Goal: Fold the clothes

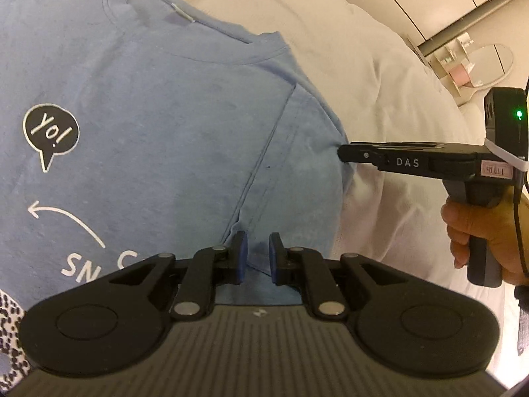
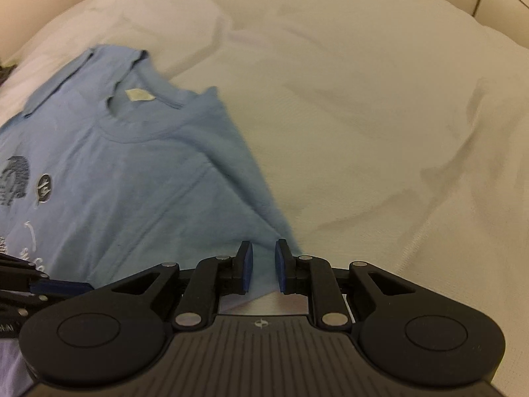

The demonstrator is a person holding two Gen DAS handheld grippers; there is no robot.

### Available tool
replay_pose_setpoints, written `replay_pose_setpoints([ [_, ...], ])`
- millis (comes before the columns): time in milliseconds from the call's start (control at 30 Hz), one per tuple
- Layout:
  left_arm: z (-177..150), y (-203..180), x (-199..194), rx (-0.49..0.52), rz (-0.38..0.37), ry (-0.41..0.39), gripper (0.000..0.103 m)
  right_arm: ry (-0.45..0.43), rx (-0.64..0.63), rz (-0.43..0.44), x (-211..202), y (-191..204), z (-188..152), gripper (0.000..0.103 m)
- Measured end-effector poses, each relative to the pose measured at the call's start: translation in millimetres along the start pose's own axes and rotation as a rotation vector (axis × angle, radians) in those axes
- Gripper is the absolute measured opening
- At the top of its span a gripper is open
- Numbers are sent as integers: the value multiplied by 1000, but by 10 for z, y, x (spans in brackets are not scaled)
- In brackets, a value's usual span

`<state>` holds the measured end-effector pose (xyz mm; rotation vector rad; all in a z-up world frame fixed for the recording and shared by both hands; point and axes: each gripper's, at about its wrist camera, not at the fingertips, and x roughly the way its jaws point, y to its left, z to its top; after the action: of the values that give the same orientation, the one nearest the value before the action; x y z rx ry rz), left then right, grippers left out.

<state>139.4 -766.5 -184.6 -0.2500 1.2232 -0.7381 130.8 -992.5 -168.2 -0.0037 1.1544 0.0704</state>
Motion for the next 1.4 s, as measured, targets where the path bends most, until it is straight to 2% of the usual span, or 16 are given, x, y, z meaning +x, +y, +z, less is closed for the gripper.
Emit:
replay_pose_setpoints([
  [133, -67, 14, -156, 20, 33, 3, 13, 3, 30, -66, -111, -9, -35, 21],
  [233, -158, -1, -351, 33, 62, 16, 13, 4, 91, -73, -280, -15, -131, 24],
  [467, -281, -124, -858, 111, 135, 21, 20, 29, 209, -44, -709, 163, -367, 50],
  [533, -312, -175, -1013, 131, 152, 13, 22, 31, 224, -38, -855, 248, -420, 51],
  [700, -413, -301, -1404, 145, 186, -18, 30, 19, 262, -19, -1220, 476, -600, 63],
  [867, -572, -444, -1780, 149, 215, -55, 38, 21, 342, 16, -1499, 568, -799, 66],
  [933, -652, -499, -1918, 148, 229, -70, 47, 19, 353, 21, -1611, 599, -868, 68],
  [1100, -864, -611, -2214, 173, 285, -96, 60, 10, 366, 33, -1846, 699, -1010, 75],
  [1200, -961, -638, -2357, 190, 316, -102, 63, 6, 379, 41, -1947, 746, -1085, 75],
  [1400, -974, -514, -2609, 222, 328, -113, 67, -15, 407, 42, -2140, 890, -1182, 76],
])
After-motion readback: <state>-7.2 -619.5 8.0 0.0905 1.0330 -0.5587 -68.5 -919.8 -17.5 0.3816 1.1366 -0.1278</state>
